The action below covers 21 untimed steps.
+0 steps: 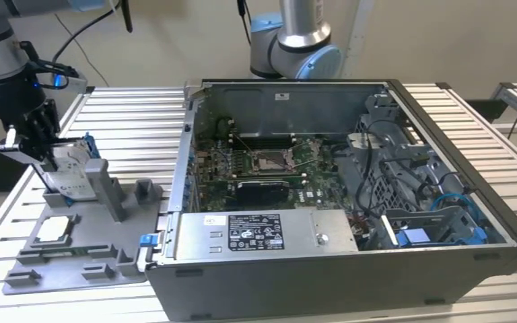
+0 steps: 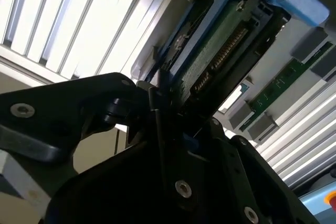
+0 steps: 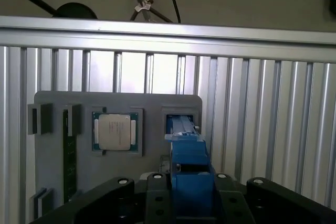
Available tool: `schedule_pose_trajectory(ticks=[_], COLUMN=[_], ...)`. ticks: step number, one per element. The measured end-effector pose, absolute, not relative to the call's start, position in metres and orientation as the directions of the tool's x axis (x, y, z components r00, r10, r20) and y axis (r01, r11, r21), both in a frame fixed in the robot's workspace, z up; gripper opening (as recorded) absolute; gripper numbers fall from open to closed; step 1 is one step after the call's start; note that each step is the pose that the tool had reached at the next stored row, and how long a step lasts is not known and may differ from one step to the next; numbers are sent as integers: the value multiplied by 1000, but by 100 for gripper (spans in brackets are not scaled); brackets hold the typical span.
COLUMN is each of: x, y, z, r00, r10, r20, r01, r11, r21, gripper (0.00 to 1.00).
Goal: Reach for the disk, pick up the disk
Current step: 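Pick up the disk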
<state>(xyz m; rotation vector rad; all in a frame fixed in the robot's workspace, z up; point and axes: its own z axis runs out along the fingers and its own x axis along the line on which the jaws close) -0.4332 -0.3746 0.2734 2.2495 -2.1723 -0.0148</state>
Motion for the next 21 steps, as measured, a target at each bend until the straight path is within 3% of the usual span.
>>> schedule_pose_trajectory(ticks=[21], x=[-433], y=[-375], z=[273], r00=[35], r10=[-999], r20=[4], r01=[-999], r11=[-35], r21=[17], gripper=[0])
